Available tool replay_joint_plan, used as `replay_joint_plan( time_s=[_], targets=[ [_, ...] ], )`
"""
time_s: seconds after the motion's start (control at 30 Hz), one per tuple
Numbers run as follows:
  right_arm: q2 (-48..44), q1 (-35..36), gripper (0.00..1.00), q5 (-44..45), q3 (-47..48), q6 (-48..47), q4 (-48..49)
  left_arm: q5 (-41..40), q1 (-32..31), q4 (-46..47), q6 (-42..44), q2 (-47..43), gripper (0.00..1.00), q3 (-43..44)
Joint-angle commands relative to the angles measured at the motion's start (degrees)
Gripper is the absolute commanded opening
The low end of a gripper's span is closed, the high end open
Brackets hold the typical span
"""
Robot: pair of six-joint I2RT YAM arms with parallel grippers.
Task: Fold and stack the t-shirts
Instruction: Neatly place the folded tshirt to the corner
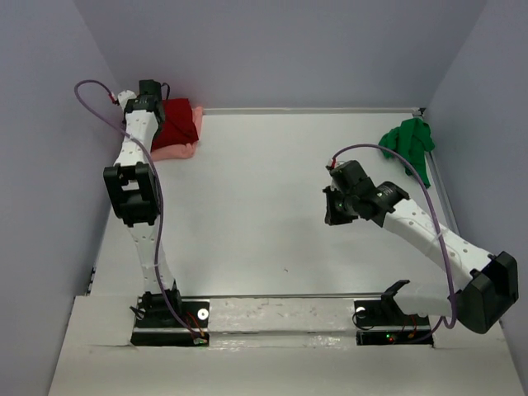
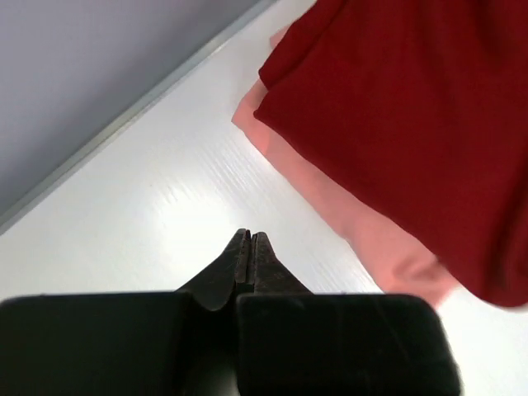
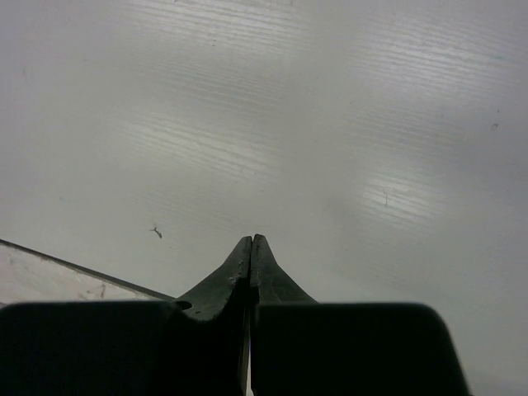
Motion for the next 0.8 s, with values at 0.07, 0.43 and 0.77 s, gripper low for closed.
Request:
replay_joint_plan(
  time_s=[0.07,0.43,0.77],
  targets=[
    [-3.2,0.6,0.00,2.7,2.7,-0.5,-2.8,-6.9,-3.4,-2.4,-1.7,-17.1,0.00,-4.3],
    [-5.8,0.6,0.00,9.2,6.0,1.5,-5.6,17.4,-15.1,19.0,10.0,-38.6,0.09,-35.5],
    [-4.5,0.6,0.00,17.2,5.6,5.2,-7.1,41.2,-19.8,28.5,13.4,-49.3,0.36,-48.6]
  ],
)
